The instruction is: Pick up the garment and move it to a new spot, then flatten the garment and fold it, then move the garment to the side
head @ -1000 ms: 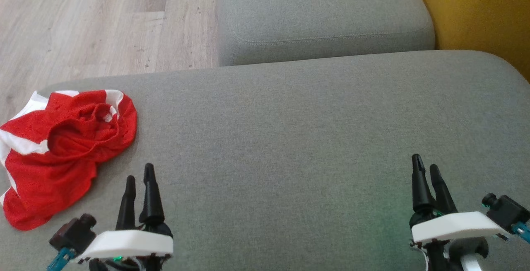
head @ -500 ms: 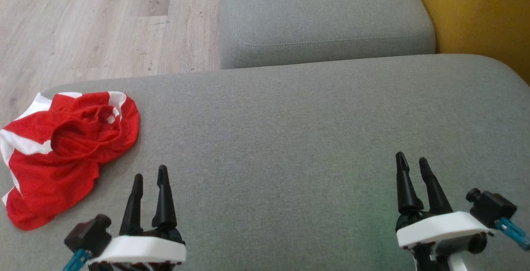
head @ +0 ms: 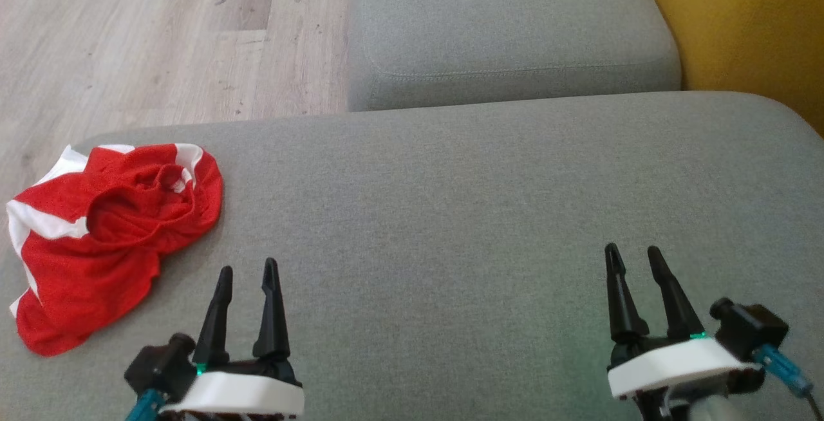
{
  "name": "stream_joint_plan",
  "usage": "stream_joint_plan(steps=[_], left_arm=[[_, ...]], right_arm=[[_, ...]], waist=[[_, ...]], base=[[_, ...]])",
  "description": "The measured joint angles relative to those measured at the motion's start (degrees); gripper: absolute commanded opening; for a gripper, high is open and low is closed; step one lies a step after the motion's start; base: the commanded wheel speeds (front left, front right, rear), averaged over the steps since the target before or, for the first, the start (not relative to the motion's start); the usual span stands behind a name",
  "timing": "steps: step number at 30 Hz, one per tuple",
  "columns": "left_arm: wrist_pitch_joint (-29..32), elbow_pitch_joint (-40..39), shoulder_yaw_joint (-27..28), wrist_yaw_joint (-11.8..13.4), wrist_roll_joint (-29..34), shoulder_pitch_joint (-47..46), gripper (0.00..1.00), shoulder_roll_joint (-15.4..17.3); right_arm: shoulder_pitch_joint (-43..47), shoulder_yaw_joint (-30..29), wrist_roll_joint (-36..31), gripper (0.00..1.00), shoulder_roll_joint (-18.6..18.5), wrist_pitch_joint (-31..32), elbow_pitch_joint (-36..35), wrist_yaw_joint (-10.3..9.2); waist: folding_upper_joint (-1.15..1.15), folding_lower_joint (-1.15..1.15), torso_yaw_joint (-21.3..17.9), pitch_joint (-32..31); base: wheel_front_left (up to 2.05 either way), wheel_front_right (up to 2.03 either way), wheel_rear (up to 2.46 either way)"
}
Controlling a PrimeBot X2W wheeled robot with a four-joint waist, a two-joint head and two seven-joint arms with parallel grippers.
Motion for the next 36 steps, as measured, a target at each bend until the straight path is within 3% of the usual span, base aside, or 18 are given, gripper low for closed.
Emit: stream_joint_plan(steps=[13,26,36], left_arm=[[-2.48,2.68,-1.54,2.63,10.93,0.15,1.00,0.04],[-4.55,4.37,-3.00,3.16,18.96,0.15,1.00,0.13],[-4.55,5.10,-2.91,4.12,19.92,0.15,1.00,0.19]], right_arm=[[1.00,-1.07,-10.23,1.00,0.00,-2.45,2.41,0.00],[1.05,-1.48,-19.35,1.00,0.00,-4.55,4.30,0.01],[1.07,-1.79,-19.00,1.00,0.00,-4.55,5.78,0.01]], waist=[[0.00,0.00,0.20,-0.75],[0.00,0.00,0.20,-1.64],[0.00,0.01,0.16,-1.71]], base=[[0.00,0.00,0.00],[0.00,0.00,0.00],[0.00,0.00,0.00]])
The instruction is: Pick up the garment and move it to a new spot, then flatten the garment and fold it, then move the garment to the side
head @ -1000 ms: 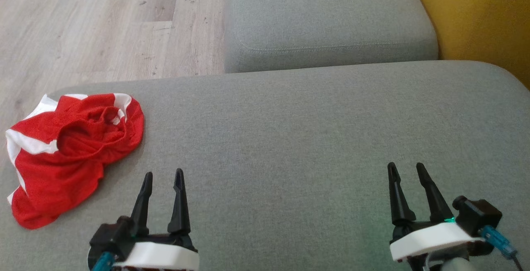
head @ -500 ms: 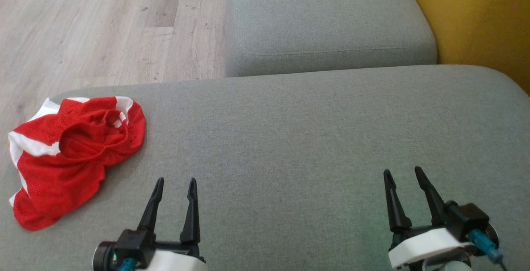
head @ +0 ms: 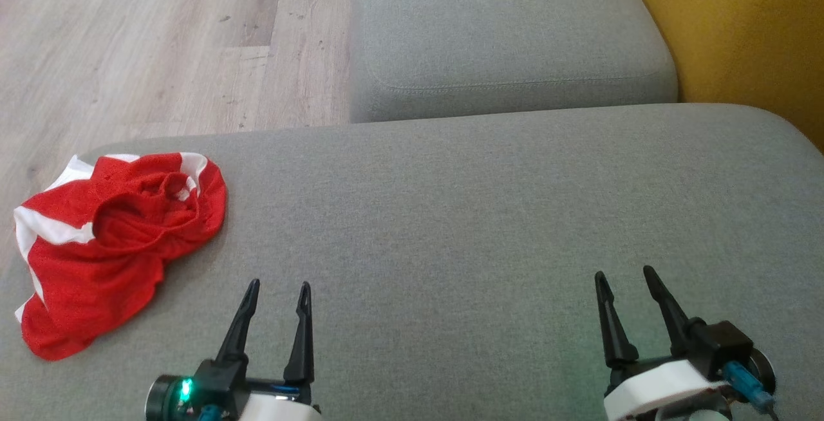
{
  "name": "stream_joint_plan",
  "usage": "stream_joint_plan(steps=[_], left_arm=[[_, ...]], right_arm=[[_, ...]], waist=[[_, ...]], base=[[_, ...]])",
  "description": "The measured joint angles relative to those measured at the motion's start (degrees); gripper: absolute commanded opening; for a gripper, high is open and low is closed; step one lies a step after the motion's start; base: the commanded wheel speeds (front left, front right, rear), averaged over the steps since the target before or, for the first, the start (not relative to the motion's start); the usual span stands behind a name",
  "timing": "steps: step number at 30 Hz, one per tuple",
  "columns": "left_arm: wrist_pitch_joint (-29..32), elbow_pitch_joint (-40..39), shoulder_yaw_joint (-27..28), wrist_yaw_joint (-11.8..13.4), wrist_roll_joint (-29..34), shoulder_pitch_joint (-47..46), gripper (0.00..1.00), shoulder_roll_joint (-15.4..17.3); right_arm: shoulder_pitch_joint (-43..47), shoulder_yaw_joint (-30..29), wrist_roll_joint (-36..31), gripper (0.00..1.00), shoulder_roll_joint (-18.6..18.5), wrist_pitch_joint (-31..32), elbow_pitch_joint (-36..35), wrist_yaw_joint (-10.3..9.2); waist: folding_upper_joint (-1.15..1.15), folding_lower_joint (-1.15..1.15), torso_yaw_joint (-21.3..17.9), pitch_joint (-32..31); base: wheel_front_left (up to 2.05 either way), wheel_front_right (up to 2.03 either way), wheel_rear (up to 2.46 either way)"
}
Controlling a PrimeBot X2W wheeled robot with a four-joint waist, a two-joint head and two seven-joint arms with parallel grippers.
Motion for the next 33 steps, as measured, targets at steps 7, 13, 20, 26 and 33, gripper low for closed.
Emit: stream_joint_plan(steps=[7,13,20,26,33], left_arm=[[0.00,1.22,0.23,0.01,-0.02,0.00,1.00,0.01],[0.00,1.69,0.46,0.19,-0.20,-0.01,1.00,0.01],[0.00,2.05,2.41,0.56,0.10,0.00,1.00,0.07],[0.01,1.55,4.14,0.51,1.16,0.02,1.00,0.11],[0.00,0.53,6.20,0.46,1.67,0.57,1.00,0.19]], right_arm=[[0.00,-0.19,0.51,1.00,0.00,0.00,0.66,0.00],[0.72,-0.13,1.03,1.00,0.00,0.00,0.79,0.00],[0.88,0.25,1.96,1.00,0.00,0.00,1.01,0.00],[0.82,0.30,1.97,1.00,-0.01,0.00,0.94,0.00],[0.65,1.22,2.64,1.00,0.00,0.00,0.69,0.00]], waist=[[0.00,0.00,0.26,-0.14],[0.00,0.00,2.55,0.00],[0.00,0.00,7.67,0.48],[0.00,0.00,12.39,1.03],[0.00,0.00,19.10,1.79]], base=[[0.00,0.00,0.00],[0.00,0.00,0.00],[0.00,0.00,0.00],[0.00,0.00,0.00],[0.00,0.00,0.00]])
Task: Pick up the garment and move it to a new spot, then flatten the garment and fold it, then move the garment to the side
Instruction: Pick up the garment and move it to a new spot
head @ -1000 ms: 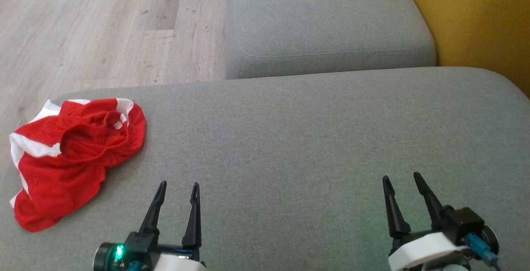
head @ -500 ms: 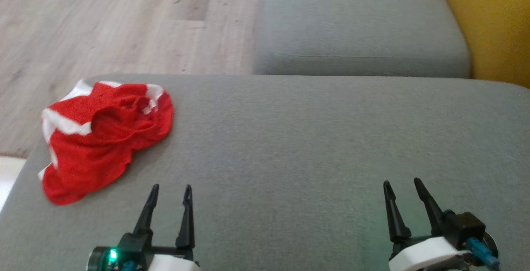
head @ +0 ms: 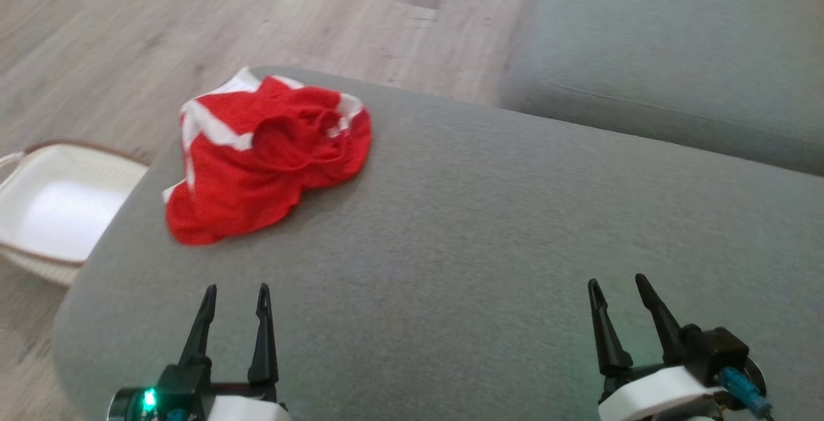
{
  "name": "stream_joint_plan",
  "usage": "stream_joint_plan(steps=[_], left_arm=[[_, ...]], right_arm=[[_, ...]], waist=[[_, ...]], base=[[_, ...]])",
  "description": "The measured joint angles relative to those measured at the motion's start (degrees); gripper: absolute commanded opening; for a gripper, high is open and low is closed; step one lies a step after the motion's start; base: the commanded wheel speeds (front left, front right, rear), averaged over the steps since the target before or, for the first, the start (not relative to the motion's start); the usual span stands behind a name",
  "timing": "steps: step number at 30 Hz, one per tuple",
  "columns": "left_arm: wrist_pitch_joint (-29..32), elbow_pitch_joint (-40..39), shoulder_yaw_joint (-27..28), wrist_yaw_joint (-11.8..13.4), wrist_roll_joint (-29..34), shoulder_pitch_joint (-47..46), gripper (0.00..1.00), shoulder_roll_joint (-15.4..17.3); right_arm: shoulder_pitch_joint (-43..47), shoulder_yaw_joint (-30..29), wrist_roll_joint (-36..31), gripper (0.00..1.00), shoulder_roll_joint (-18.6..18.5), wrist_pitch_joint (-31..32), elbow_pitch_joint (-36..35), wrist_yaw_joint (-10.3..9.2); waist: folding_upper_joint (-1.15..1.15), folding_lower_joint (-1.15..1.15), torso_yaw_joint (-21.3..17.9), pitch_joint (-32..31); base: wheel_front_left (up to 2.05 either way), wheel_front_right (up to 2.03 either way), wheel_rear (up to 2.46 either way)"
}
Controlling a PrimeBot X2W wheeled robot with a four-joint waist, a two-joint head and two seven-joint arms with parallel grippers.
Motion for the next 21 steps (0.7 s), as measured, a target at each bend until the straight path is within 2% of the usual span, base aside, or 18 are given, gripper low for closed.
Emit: stream_joint_plan(steps=[6,11,16,19,21], left_arm=[[0.00,-1.03,1.66,0.04,0.36,0.46,1.00,0.02],[0.00,-2.00,2.07,0.42,0.30,0.46,1.00,-0.01],[-0.01,-4.91,4.81,1.25,-0.48,0.27,1.00,0.15],[-0.09,-7.37,5.65,-0.16,-0.04,-1.12,1.00,1.55],[-0.15,-9.12,6.28,-2.18,-0.03,-4.60,1.00,3.49]], right_arm=[[-0.38,0.75,0.22,1.00,0.01,-0.01,-0.09,0.00],[-2.02,0.88,-0.24,1.00,0.00,-0.01,-0.01,0.00],[-2.20,0.19,-0.71,1.00,0.01,-0.01,-0.03,0.00],[-2.15,-0.47,-2.91,1.00,0.01,-0.01,-0.23,0.00],[-2.16,-1.27,-4.28,1.00,0.00,-0.09,-0.69,0.00]], waist=[[0.00,-0.01,4.40,0.92],[0.00,0.00,5.57,2.26],[0.00,-0.01,5.99,2.62],[0.00,-0.01,6.00,3.39],[0.00,-0.01,5.69,4.59]], base=[[0.00,0.00,0.00],[0.00,0.00,0.00],[0.00,0.00,0.00],[0.00,0.00,0.00],[0.00,0.00,0.00]])
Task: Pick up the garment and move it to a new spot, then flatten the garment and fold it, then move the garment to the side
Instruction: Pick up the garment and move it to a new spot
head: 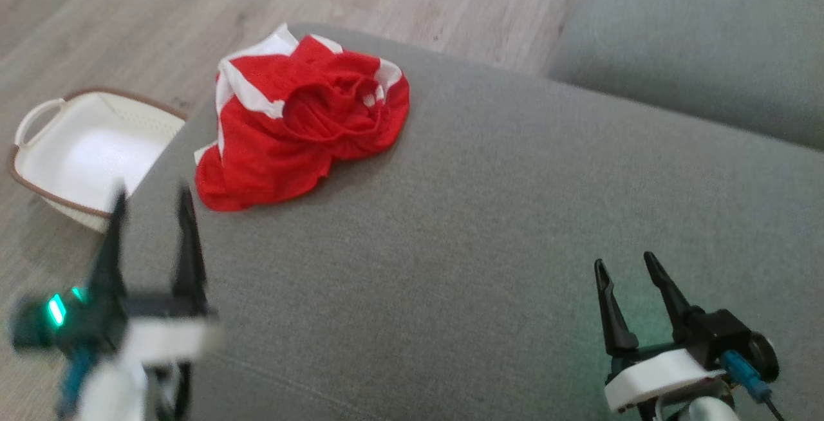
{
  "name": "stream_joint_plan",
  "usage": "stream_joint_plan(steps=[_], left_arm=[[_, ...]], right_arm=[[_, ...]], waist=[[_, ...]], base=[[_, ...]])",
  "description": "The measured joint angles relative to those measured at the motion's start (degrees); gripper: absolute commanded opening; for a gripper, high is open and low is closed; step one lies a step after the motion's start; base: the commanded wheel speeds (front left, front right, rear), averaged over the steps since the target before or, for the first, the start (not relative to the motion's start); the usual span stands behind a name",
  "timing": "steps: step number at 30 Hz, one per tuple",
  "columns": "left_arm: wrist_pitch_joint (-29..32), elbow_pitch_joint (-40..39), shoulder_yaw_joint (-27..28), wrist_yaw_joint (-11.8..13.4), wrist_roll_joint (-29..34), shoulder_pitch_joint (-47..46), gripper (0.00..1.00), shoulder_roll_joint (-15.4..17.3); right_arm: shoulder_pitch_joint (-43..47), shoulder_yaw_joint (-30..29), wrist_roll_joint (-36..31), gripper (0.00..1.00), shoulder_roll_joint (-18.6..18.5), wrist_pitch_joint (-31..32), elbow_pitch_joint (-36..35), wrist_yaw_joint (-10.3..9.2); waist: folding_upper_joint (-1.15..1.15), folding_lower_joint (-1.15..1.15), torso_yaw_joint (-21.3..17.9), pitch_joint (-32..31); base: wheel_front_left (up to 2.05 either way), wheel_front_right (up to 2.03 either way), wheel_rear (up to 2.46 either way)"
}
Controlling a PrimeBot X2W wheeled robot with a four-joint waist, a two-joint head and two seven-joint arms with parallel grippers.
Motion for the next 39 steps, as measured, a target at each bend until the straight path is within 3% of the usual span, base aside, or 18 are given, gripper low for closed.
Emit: stream_joint_plan(steps=[4,8,11,16,24,34,35,38,39], left_arm=[[-0.07,-1.25,-0.11,-3.43,-0.01,-12.71,1.00,4.33],[4.17,2.65,-4.91,-5.14,-0.15,-27.86,1.00,8.33],[10.59,10.93,-11.74,-5.69,-3.66,-41.48,1.00,9.40],[19.63,23.93,-23.81,-5.90,-12.49,-52.89,1.00,12.15],[29.11,43.95,-30.66,-5.90,-22.47,-60.41,1.00,12.12],[27.02,54.86,-35.29,-5.90,-25.92,-61.00,1.00,10.60],[26.22,55.62,-35.71,-5.90,-25.92,-61.22,0.96,10.53],[21.05,58.39,-35.84,-5.34,-25.79,-62.67,0.00,10.38],[19.73,59.33,-35.86,-5.36,-25.76,-63.31,0.00,10.28]], right_arm=[[-0.66,-1.15,-3.97,1.00,-0.20,-0.02,-1.21,0.00],[-4.36,-2.45,-5.56,1.00,-2.93,-0.05,-1.99,0.00],[-7.67,-2.79,-6.14,1.00,-6.24,-0.07,-2.89,0.00],[-8.45,-2.82,-6.13,1.00,-8.94,-0.07,-3.45,0.00],[-8.45,-4.47,-6.05,1.00,-12.83,-0.08,-5.46,0.00],[-8.50,-5.48,-5.95,1.00,-15.13,-0.18,-8.28,0.00],[-8.50,-5.52,-5.95,1.00,-15.22,-0.33,-8.66,0.00],[-8.57,-5.80,-5.94,1.00,-15.59,-0.40,-9.57,0.01],[-8.60,-6.12,-5.22,1.00,-15.45,-0.40,-9.65,0.01]], waist=[[0.00,0.00,-0.81,3.49],[0.00,0.02,-1.74,8.09],[0.00,0.03,-2.80,12.37],[0.00,0.02,-4.75,16.58],[0.00,0.02,-7.53,21.70],[0.00,0.01,-9.08,26.60],[0.00,0.01,-9.14,27.06],[0.00,0.00,-9.19,28.20],[0.00,0.01,-9.17,28.40]], base=[[0.00,0.00,0.00],[0.00,0.00,0.00],[0.00,0.00,0.00],[0.00,0.00,0.00],[0.00,0.00,0.00],[0.00,0.00,0.00],[0.00,0.00,0.00],[0.00,0.00,0.00],[0.00,0.00,0.00]])
